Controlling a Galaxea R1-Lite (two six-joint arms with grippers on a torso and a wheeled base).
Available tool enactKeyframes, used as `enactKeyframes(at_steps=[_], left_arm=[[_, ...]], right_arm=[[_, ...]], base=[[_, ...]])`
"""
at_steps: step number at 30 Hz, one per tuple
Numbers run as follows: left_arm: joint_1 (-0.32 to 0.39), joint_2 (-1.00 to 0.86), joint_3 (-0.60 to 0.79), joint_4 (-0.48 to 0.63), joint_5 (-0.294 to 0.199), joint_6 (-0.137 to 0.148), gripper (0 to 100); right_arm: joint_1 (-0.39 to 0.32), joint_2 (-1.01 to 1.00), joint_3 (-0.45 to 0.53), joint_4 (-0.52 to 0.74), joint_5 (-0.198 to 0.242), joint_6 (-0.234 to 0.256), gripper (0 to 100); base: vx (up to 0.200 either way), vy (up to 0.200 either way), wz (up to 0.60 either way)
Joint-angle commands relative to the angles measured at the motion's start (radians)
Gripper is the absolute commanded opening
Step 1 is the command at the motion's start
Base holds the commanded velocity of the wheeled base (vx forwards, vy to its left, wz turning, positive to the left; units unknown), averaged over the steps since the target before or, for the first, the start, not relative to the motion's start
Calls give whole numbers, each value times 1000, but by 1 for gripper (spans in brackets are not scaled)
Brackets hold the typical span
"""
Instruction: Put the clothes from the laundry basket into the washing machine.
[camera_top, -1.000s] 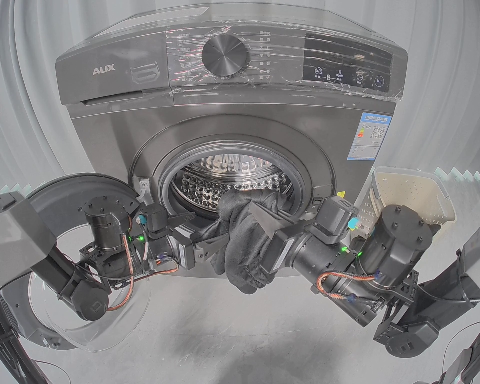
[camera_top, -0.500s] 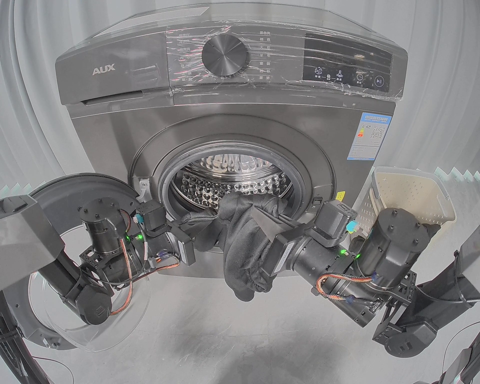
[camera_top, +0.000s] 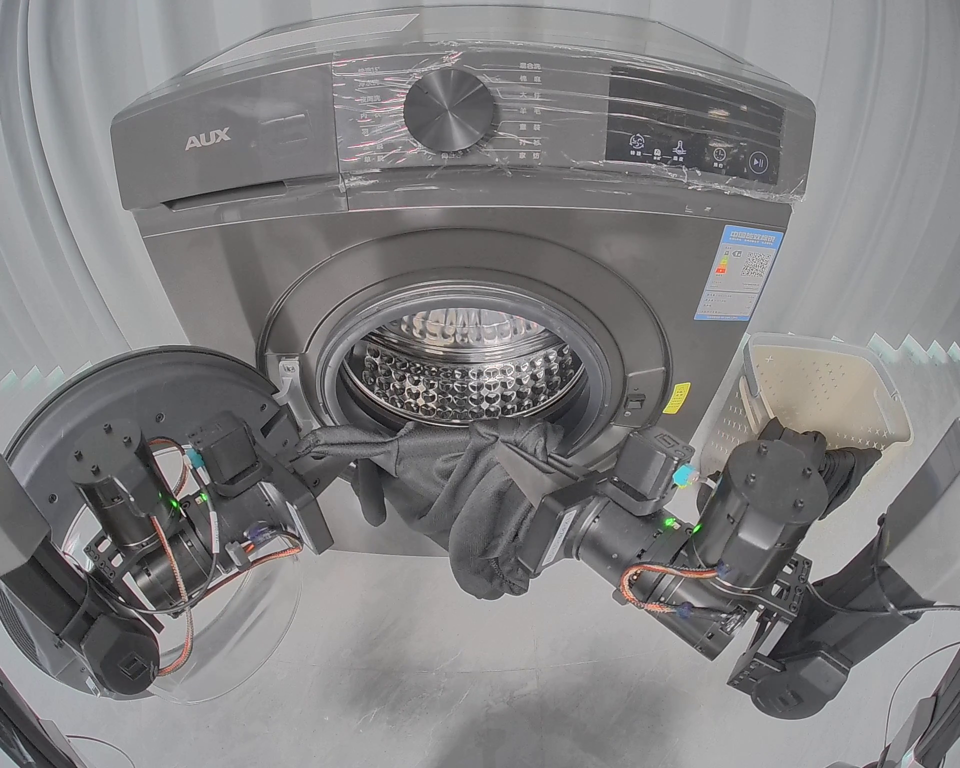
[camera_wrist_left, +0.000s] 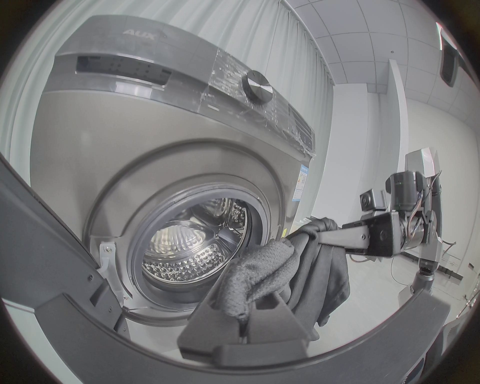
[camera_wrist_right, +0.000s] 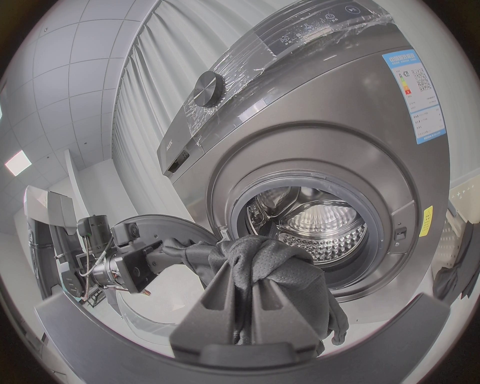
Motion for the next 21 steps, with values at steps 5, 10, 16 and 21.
enactKeyframes(at_steps=[5, 10, 16, 21], left_arm=[[-1, -38, -13, -5, 10, -3, 0], [-12, -49, -20, -5, 22, -5, 0], [-12, -49, -22, -5, 22, -6, 0], [-12, -49, -28, -5, 24, -8, 0]], right_arm=[[-7, 28, 33, -21, 18, 3, 0], [-9, 29, 45, -38, 24, 4, 0], [-13, 32, 48, -39, 24, 4, 0], [-33, 45, 48, -36, 21, 4, 100]], base=[[0, 0, 0], [0, 0, 0], [0, 0, 0], [0, 0, 0]])
